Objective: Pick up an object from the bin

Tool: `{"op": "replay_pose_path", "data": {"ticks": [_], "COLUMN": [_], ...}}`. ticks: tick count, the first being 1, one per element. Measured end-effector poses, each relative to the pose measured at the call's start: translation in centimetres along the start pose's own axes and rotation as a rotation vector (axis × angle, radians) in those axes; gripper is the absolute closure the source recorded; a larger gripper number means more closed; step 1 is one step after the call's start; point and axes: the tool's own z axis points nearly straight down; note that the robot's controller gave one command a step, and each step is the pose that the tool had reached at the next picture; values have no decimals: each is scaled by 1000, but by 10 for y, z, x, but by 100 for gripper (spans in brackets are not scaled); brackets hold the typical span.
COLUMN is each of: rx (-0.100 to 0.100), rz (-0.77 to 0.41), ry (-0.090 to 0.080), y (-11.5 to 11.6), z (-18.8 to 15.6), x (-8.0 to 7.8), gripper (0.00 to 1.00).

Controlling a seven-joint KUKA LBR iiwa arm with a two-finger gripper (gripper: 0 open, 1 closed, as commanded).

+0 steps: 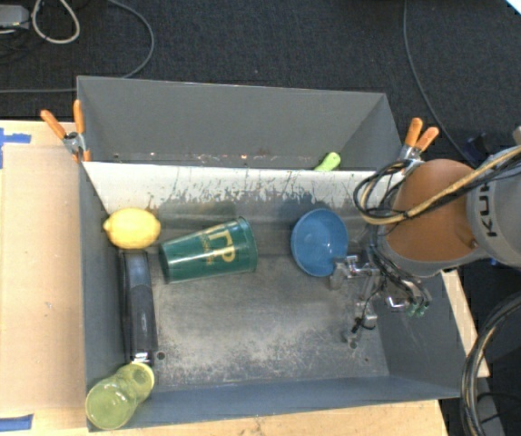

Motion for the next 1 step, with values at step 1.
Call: {"op": "replay_pose_path", "data": {"ticks": [1], "rx": [-4], "rz": [-67], "ry": [-5], "y": [-6], "z": [-73], "x": [-3], "gripper": [0]}}
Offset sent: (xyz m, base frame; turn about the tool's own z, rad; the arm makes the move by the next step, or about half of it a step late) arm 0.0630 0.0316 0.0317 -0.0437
